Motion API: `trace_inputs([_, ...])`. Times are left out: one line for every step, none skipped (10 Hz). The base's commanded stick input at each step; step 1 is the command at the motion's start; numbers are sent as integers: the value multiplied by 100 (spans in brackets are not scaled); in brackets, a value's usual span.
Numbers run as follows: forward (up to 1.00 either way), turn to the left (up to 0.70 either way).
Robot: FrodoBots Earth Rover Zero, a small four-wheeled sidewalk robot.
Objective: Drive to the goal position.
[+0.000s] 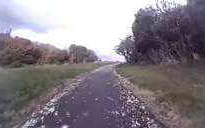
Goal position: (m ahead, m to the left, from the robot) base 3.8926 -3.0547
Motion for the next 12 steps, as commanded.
trace_inputs([60, 0])
trace_inputs([60, 0])
trace_inputs([60, 0])
trace_inputs([60, 0])
trace_inputs([60, 0])
trace_inputs([60, 0])
trace_inputs([60, -1])
trace_inputs([60, -8])
trace_inputs([60, -15])
trace_inputs([60, -15])
trace_inputs([60, -15])
trace_inputs([60, -15])
